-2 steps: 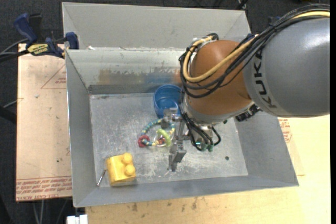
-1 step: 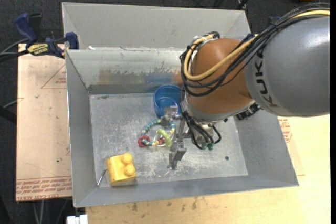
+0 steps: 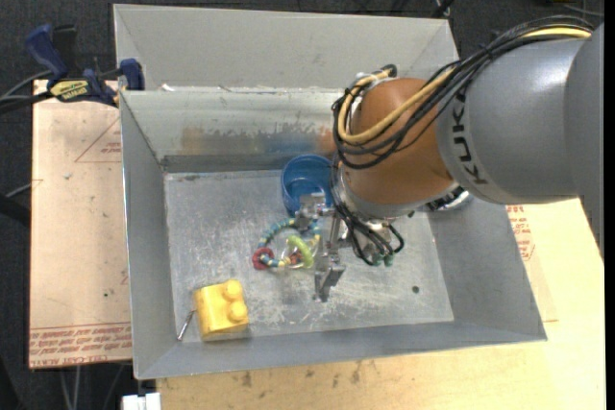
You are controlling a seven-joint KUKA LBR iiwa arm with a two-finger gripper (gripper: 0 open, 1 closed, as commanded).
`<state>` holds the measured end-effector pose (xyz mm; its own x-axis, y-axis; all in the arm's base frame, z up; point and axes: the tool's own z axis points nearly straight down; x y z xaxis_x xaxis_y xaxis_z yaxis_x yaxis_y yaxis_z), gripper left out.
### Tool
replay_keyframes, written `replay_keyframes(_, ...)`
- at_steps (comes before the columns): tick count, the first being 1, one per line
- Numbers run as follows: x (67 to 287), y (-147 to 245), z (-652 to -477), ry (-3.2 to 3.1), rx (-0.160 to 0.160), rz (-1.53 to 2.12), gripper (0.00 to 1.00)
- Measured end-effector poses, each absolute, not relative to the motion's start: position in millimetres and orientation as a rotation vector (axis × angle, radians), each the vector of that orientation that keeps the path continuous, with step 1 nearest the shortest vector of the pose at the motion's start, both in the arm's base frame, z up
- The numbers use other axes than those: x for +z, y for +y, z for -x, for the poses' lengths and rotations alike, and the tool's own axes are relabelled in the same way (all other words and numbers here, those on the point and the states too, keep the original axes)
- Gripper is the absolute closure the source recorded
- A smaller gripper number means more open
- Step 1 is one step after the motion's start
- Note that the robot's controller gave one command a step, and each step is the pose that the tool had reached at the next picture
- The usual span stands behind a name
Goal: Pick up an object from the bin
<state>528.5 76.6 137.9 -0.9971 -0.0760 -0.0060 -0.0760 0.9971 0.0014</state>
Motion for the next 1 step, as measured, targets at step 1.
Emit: replay_keyframes(1,69.8,52.5,-549.6,3.131,0.005,0.229,0.00)
